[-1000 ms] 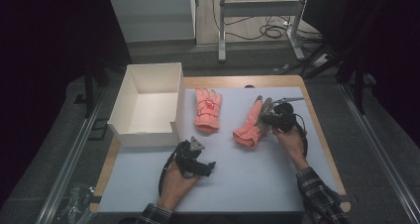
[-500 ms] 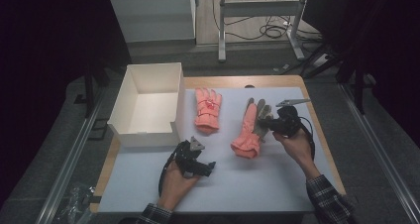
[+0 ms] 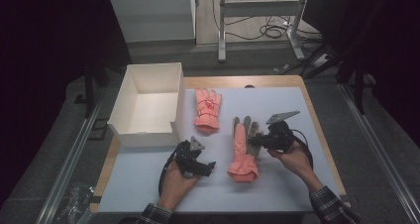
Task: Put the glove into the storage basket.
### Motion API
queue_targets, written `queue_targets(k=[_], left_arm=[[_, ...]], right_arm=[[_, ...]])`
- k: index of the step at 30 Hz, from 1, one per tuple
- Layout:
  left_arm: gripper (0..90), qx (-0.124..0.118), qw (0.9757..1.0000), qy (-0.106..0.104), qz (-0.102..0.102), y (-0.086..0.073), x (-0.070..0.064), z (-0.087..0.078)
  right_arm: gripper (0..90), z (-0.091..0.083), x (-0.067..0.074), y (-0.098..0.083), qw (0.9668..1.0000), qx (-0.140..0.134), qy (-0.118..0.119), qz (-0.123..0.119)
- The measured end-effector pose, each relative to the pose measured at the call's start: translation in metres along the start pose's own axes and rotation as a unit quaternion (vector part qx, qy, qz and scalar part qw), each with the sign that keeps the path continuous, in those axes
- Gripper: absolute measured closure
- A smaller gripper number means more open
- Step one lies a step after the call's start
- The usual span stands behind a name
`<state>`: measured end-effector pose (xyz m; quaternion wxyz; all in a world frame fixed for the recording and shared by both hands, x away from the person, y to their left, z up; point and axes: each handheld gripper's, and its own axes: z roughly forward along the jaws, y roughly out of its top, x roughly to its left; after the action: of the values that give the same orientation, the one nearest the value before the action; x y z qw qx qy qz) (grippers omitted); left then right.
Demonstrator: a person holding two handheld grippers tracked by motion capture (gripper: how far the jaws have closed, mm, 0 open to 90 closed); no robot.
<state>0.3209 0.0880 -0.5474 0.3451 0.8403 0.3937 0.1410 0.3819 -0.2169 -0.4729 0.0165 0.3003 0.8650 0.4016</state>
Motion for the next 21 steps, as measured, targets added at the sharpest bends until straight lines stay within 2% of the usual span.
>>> queue_targets(k=[5, 6, 13, 15, 16, 19, 21], left_arm=[[2.4, 0.001, 1.0, 0.0, 0.002, 0.0, 0.0, 0.0], [2.4, 0.001, 1.0, 0.0, 0.001, 0.0, 0.0, 0.0], [2.4, 0.001, 1.0, -0.001, 0.0, 0.0, 0.0, 0.0], [2.4, 0.002, 1.0, 0.0, 0.0, 0.0, 0.0, 0.0], [2.4, 0.002, 1.0, 0.0, -0.001, 0.0, 0.0, 0.0], [2.4, 0.001, 1.0, -0.001, -0.003, 0.0, 0.0, 0.0], [2.4, 0.001, 1.0, -0.001, -0.004, 0.0, -0.001, 0.0]], right_arm=[[87.2, 0.014, 0.0, 0.003, 0.9997, 0.017, -0.001, -0.019], [87.1, 0.021, -0.001, 0.003, 0.9992, 0.025, -0.008, -0.029], [83.8, 0.038, -0.005, -0.001, 0.998, 0.032, -0.029, -0.047], [80.8, 0.037, -0.006, -0.001, 0.9981, 0.026, -0.032, -0.045], [77.1, 0.035, -0.005, 0.0, 0.9974, 0.021, -0.044, -0.053], [76.6, 0.031, -0.004, 0.003, 0.9968, 0.015, -0.052, -0.059], [71.8, 0.025, -0.005, 0.009, 0.9969, 0.003, -0.057, -0.054]])
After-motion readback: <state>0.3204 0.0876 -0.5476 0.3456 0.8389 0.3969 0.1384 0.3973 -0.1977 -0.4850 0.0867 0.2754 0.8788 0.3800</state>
